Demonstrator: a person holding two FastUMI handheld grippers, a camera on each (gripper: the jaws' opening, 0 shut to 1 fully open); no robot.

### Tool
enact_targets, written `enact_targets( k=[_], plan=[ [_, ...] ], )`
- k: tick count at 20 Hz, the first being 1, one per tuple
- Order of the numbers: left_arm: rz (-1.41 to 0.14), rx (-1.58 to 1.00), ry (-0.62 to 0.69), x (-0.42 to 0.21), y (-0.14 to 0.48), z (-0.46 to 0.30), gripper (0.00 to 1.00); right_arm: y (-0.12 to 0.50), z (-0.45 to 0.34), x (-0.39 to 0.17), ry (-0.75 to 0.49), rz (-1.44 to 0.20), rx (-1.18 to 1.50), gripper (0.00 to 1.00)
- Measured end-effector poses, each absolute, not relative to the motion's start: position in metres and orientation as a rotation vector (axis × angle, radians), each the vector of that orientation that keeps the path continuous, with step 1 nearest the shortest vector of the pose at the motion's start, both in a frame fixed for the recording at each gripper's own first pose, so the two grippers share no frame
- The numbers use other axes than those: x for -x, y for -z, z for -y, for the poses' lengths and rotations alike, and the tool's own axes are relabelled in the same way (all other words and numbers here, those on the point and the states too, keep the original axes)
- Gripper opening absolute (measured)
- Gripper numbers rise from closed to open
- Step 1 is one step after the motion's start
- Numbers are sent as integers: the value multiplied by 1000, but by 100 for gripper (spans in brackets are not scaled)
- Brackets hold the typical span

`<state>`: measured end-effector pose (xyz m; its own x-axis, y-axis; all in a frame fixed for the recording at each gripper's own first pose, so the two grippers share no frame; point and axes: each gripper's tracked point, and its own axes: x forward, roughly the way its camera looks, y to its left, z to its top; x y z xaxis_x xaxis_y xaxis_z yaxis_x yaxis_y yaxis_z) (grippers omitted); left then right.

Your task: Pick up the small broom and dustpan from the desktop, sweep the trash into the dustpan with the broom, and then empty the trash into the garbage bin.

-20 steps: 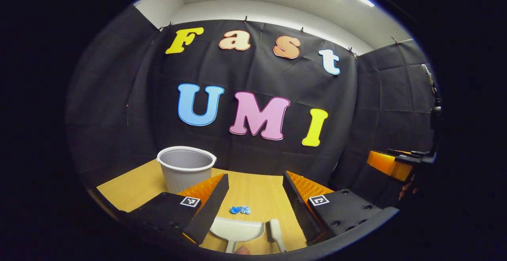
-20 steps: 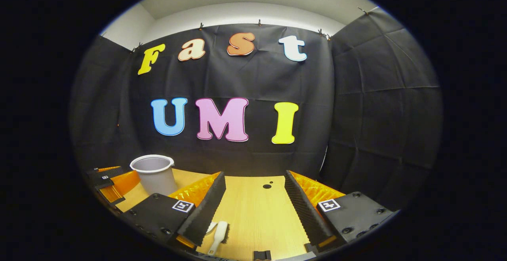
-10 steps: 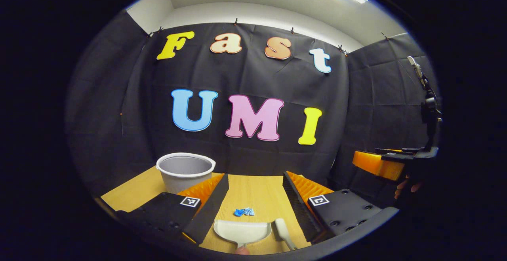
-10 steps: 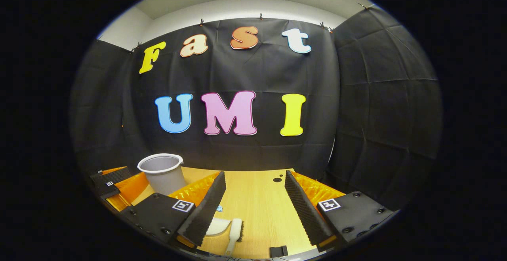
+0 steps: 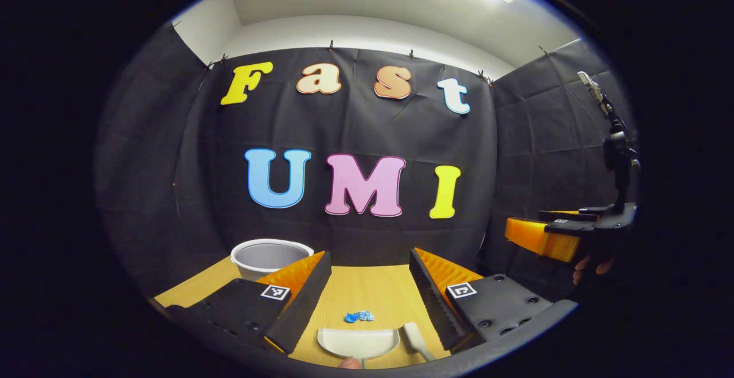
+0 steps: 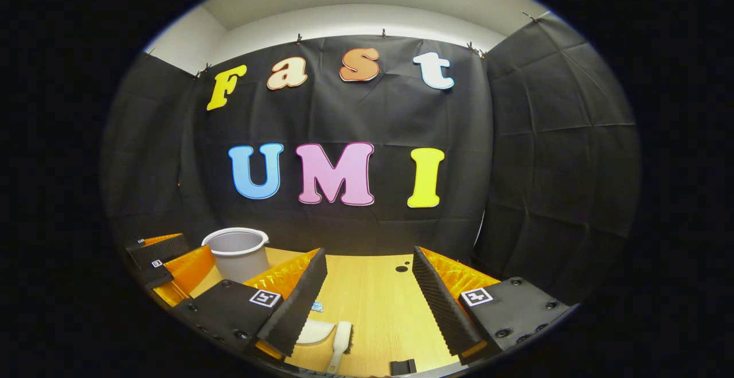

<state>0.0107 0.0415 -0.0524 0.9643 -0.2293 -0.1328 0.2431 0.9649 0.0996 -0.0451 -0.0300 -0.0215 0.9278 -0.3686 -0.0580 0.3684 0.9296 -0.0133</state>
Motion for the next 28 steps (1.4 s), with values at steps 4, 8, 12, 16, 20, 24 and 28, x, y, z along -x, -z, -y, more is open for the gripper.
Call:
enact_targets(
  k=[4, 8, 12, 16, 20, 24, 28],
  plan=[
    [-93, -130, 257, -5, 46, -35, 82, 22, 30, 52, 381, -57, 11, 98],
    [-86, -148, 261, -2, 48, -36, 82, 23, 31, 56, 389, -63, 3, 94],
    [-88, -146, 268, 1, 51, -36, 83, 23, 23, 56, 383, -61, 9, 98],
    [-118, -129, 266, 1, 59, -43, 82, 23, 12, 51, 364, -61, 10, 98],
    [-179, -142, 273, 0, 78, -48, 82, 42, 2, 37, 344, -95, -1, 94],
    [-265, -158, 284, 3, 104, -52, 82, 65, -11, 21, 320, -153, -24, 94],
    [-443, -132, 305, 8, 152, -49, 82, 124, -16, 8, 316, -301, -70, 98]
  ],
)
